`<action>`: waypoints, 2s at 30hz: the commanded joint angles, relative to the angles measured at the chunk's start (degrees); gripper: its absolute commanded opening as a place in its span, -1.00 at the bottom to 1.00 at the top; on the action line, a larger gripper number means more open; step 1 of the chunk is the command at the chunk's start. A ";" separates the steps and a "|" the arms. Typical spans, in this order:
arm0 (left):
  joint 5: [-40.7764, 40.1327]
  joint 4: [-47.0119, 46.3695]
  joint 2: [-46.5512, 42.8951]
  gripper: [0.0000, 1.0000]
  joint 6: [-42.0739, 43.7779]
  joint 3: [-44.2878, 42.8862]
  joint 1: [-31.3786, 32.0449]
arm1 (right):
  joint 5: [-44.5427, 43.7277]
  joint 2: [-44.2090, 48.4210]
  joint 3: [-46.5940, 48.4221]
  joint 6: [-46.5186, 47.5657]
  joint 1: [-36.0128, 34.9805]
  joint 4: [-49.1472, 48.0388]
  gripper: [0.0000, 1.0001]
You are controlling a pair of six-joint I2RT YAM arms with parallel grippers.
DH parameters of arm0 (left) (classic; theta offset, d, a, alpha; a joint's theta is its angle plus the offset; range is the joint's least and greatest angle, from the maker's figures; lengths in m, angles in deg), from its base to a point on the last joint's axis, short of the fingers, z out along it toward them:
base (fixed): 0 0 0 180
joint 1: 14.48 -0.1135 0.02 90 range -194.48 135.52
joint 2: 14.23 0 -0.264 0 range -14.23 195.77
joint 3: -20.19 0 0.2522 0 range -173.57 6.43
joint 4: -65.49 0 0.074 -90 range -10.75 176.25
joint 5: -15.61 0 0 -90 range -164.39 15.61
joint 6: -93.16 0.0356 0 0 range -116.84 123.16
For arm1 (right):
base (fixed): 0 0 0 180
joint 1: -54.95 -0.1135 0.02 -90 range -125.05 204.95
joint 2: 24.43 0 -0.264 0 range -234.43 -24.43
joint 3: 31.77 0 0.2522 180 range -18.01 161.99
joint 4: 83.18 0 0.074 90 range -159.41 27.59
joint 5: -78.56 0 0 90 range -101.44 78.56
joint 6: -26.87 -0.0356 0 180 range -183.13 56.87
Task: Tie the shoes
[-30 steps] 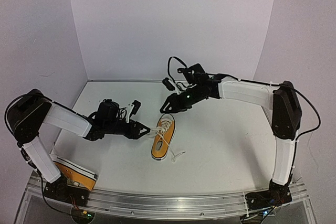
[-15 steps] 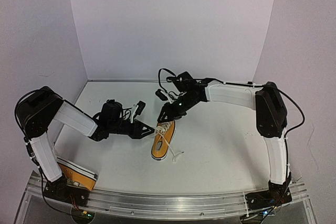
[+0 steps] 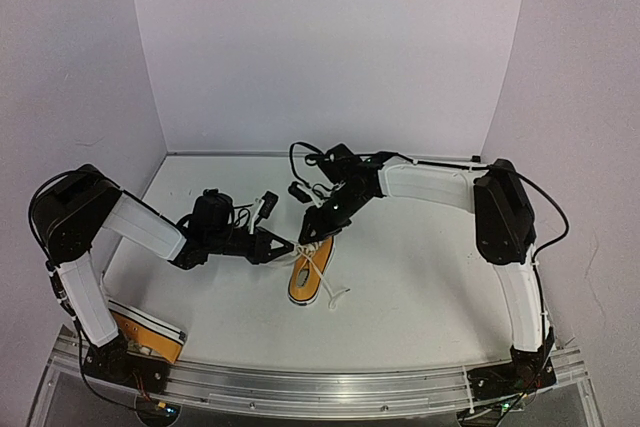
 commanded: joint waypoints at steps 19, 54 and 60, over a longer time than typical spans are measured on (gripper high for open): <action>-4.52 2.65 -2.21 -1.00 2.96 -0.39 -0.06 | -3.98 7.92 -4.86 -0.88 -0.58 -2.74 -1.00; -21.52 9.17 -22.15 -0.18 35.01 7.31 8.53 | 1.52 14.39 -19.69 -9.35 1.82 -18.98 -1.00; -24.05 15.59 -20.29 -0.18 50.50 4.08 12.66 | 2.81 14.17 -20.45 -10.09 2.62 -19.70 -1.00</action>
